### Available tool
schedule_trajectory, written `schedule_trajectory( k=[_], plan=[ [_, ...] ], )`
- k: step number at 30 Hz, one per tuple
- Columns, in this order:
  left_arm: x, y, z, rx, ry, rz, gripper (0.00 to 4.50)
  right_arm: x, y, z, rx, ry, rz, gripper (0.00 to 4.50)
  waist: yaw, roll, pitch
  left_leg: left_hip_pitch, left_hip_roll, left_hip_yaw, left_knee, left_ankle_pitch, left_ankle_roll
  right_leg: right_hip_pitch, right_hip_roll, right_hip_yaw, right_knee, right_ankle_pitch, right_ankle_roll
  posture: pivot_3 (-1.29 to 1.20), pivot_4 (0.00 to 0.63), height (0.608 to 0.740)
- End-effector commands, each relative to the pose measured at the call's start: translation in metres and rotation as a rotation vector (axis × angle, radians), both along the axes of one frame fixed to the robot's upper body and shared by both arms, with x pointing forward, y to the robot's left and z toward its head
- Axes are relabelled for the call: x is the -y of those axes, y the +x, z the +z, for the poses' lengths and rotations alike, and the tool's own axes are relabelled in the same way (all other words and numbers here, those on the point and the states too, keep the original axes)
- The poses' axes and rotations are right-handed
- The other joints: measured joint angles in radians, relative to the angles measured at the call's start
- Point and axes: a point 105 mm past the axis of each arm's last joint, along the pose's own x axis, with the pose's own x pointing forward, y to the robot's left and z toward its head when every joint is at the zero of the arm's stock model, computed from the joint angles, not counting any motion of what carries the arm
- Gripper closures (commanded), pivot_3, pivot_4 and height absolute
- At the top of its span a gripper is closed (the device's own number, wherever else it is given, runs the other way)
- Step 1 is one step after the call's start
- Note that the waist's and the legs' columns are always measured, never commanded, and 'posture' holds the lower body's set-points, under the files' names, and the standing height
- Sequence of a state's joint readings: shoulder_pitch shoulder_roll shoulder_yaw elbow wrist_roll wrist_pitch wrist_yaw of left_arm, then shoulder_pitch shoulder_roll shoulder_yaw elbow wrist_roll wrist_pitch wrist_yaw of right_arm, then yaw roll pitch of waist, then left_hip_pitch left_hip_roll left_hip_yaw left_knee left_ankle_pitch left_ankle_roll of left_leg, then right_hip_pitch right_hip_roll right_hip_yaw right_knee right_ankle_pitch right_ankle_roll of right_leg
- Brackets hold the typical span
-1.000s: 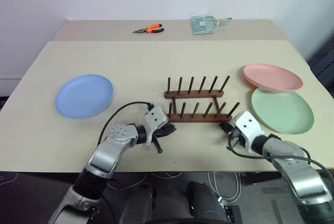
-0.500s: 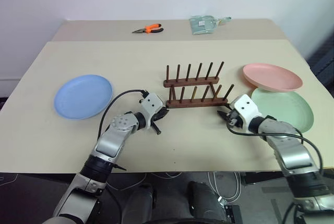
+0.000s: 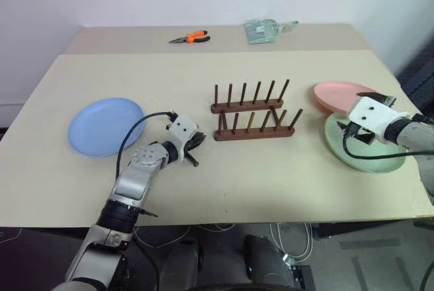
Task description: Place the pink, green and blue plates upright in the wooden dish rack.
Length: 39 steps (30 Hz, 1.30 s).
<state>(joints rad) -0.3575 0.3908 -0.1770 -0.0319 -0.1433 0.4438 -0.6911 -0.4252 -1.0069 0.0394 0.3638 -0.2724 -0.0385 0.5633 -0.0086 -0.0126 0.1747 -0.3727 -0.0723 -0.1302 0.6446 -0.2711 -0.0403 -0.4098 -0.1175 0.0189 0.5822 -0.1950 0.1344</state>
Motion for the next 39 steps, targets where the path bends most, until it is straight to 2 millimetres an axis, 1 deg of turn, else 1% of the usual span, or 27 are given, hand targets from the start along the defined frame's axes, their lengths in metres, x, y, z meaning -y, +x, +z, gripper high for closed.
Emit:
schedule_trajectory(
  k=[1, 2, 4, 6, 7, 8, 9, 12, 13, 14, 15, 17, 18, 20, 21, 22, 23, 24, 27, 30, 33, 39],
  plan=[
    [0.012, -0.029, 0.019, 0.004, -0.035, -0.187, 4.18, 0.016, 0.010, -0.006, 0.004, -0.112, -0.008, 0.77, -0.004, 0.000, 0.000, 0.000, 0.000, 0.000, 0.000, 0.000, 0.000, 0.000, 0.000, 0.000, 0.000, 0.000, 0.000, 0.00, 0.150, 0.740],
    [0.015, -0.040, 0.021, -0.011, -0.041, -0.236, 4.18, 0.018, 0.014, -0.009, 0.003, -0.115, -0.016, 1.10, -0.004, 0.001, 0.001, 0.000, 0.000, 0.000, 0.000, 0.000, 0.000, 0.000, 0.000, 0.000, -0.001, -0.001, -0.001, 0.00, 0.150, 0.740],
    [0.020, -0.054, 0.025, -0.026, -0.057, -0.297, 4.18, 0.022, 0.018, -0.012, 0.004, -0.138, -0.020, 2.06, -0.007, 0.001, 0.001, 0.000, 0.000, 0.000, 0.000, 0.000, 0.001, 0.000, 0.000, 0.001, -0.001, -0.001, -0.002, 0.00, 0.150, 0.740],
    [0.024, -0.058, 0.027, -0.027, -0.068, -0.308, 4.18, 0.024, 0.020, -0.014, 0.006, -0.142, -0.016, 3.07, -0.005, 0.001, 0.001, 0.000, 0.000, 0.000, 0.000, 0.000, 0.001, 0.000, 0.000, 0.001, -0.001, -0.001, -0.002, 0.00, 0.150, 0.740],
    [0.025, -0.059, 0.027, -0.028, -0.072, -0.306, 4.18, 0.024, 0.021, -0.015, 0.005, -0.140, -0.013, 3.66, -0.005, 0.001, 0.001, 0.000, 0.000, 0.000, 0.000, 0.000, 0.001, 0.000, 0.000, 0.001, -0.001, -0.001, -0.002, 0.00, 0.150, 0.740],
    [0.027, -0.059, 0.026, -0.026, -0.071, -0.301, 4.18, 0.022, 0.020, -0.013, 0.019, -0.128, 0.004, 4.11, -0.005, 0.001, 0.001, 0.000, 0.000, 0.000, 0.000, 0.000, 0.001, 0.001, 0.000, 0.001, -0.001, -0.001, -0.002, 0.00, 0.150, 0.740],
    [0.028, -0.058, 0.026, -0.024, -0.069, -0.295, 4.18, 0.017, 0.020, -0.008, 0.049, -0.112, 0.031, 4.47, -0.006, 0.002, 0.001, 0.000, 0.000, 0.000, 0.000, 0.000, 0.001, 0.001, 0.000, 0.001, -0.001, -0.001, -0.002, 0.00, 0.150, 0.740],
    [0.030, -0.057, 0.024, -0.021, -0.066, -0.285, 4.18, 0.007, 0.018, 0.012, 0.128, -0.100, 0.092, 4.47, -0.007, 0.002, 0.001, 0.001, 0.000, 0.000, 0.000, -0.001, 0.001, 0.001, 0.000, 0.002, 0.000, -0.001, -0.002, 0.00, 0.150, 0.740],
    [0.030, -0.056, 0.024, -0.022, -0.068, -0.283, 4.18, 0.003, 0.016, 0.022, 0.164, -0.083, 0.112, 4.47, -0.007, 0.002, 0.001, 0.001, 0.000, 0.000, 0.000, -0.001, 0.001, 0.001, 0.000, 0.002, 0.000, -0.001, -0.001, 0.00, 0.150, 0.740],
    [0.029, -0.056, 0.024, -0.023, -0.068, -0.281, 4.18, -0.004, 0.013, 0.037, 0.215, -0.016, 0.130, 4.47, -0.007, 0.003, 0.001, 0.001, 0.000, 0.000, 0.000, -0.001, 0.001, 0.001, 0.000, 0.002, 0.000, -0.001, -0.001, 0.00, 0.150, 0.740],
    [0.028, -0.056, 0.022, -0.025, -0.063, -0.283, 4.18, -0.015, 0.011, 0.056, 0.278, 0.125, 0.148, 4.47, -0.006, 0.003, 0.002, 0.001, 0.000, 0.000, 0.000, -0.001, 0.001, 0.001, 0.000, 0.002, 0.000, -0.001, -0.001, 0.00, 0.150, 0.740],
    [0.027, -0.056, 0.020, -0.027, -0.054, -0.286, 4.18, -0.029, 0.003, 0.078, 0.331, 0.342, 0.182, 4.47, -0.008, 0.004, 0.002, 0.001, 0.000, 0.000, 0.000, -0.001, 0.001, 0.001, 0.000, 0.003, 0.000, -0.001, -0.001, 0.00, 0.150, 0.740],
    [0.026, -0.055, 0.019, -0.028, -0.049, -0.287, 4.18, -0.044, -0.003, 0.091, 0.341, 0.584, 0.219, 4.47, -0.008, 0.004, 0.002, 0.001, 0.000, 0.000, 0.000, -0.001, 0.001, 0.001, 0.000, 0.003, 0.000, -0.001, -0.001, 0.00, 0.150, 0.740],
    [0.026, -0.054, 0.018, -0.027, -0.044, -0.288, 4.18, -0.073, -0.021, 0.114, 0.308, 0.974, 0.349, 4.47, -0.006, 0.003, 0.002, 0.001, 0.001, -0.002, 0.000, -0.001, 0.002, 0.002, 0.001, 0.002, 0.000, -0.001, -0.001, 0.00, 0.150, 0.740],
    [0.026, -0.053, 0.018, -0.024, -0.041, -0.290, 4.18, -0.084, -0.030, 0.123, 0.268, 1.150, 0.405, 4.47, -0.005, 0.003, 0.002, 0.001, 0.001, -0.003, 0.000, -0.001, 0.002, 0.002, 0.001, 0.001, 0.000, -0.001, -0.001, 0.00, 0.150, 0.740],
    [0.027, -0.052, 0.018, -0.022, -0.040, -0.292, 4.18, -0.090, -0.036, 0.128, 0.239, 1.248, 0.442, 4.47, -0.003, 0.003, 0.002, 0.001, 0.001, -0.004, 0.000, -0.001, 0.002, 0.002, 0.001, 0.001, 0.000, -0.001, -0.001, 0.00, 0.150, 0.740],
    [0.027, -0.052, 0.017, -0.020, -0.039, -0.293, 4.18, -0.095, -0.040, 0.129, 0.214, 1.308, 0.457, 4.47, 0.000, 0.003, 0.002, 0.001, 0.001, -0.005, 0.001, -0.001, 0.002, 0.002, 0.001, 0.001, 0.000, -0.002, -0.002, 0.00, 0.150, 0.740],
    [0.028, -0.051, 0.017, -0.019, -0.041, -0.294, 4.18, -0.099, -0.042, 0.127, 0.174, 1.360, 0.457, 4.47, 0.003, 0.003, 0.002, 0.000, 0.000, -0.005, 0.001, -0.001, 0.002, 0.002, 0.001, 0.001, 0.000, -0.002, -0.002, 0.00, 0.150, 0.740],
    [0.029, -0.051, 0.018, -0.016, -0.044, -0.296, 4.18, -0.110, -0.050, 0.119, 0.090, 1.408, 0.463, 4.47, 0.019, 0.003, 0.001, 0.000, 0.000, -0.004, 0.002, -0.002, 0.003, 0.002, 0.000, 0.001, -0.002, -0.002, -0.002, 0.00, 0.150, 0.740],
    [0.029, -0.052, 0.017, -0.016, -0.045, -0.297, 4.18, -0.115, -0.051, 0.114, 0.047, 1.481, 0.451, 4.47, 0.020, 0.003, 0.002, -0.001, 0.000, -0.003, 0.002, -0.002, 0.003, 0.002, 0.000, 0.001, -0.002, -0.002, -0.002, 0.00, 0.150, 0.740],
    [0.027, -0.054, 0.016, -0.018, -0.044, -0.296, 4.18, -0.117, -0.050, 0.107, 0.008, 1.512, 0.433, 4.47, 0.020, 0.004, 0.002, -0.001, 0.000, -0.003, 0.001, -0.002, 0.003, 0.001, 0.000, 0.001, -0.001, -0.002, -0.002, 0.00, 0.150, 0.740],
    [0.026, -0.054, 0.016, -0.017, -0.041, -0.292, 4.18, -0.121, -0.046, 0.083, -0.079, 1.488, 0.362, 4.47, 0.020, 0.004, 0.002, -0.001, 0.000, -0.002, 0.001, -0.002, 0.003, 0.001, 0.001, 0.001, -0.001, -0.002, -0.002, 0.00, 0.150, 0.740]
  ],
)
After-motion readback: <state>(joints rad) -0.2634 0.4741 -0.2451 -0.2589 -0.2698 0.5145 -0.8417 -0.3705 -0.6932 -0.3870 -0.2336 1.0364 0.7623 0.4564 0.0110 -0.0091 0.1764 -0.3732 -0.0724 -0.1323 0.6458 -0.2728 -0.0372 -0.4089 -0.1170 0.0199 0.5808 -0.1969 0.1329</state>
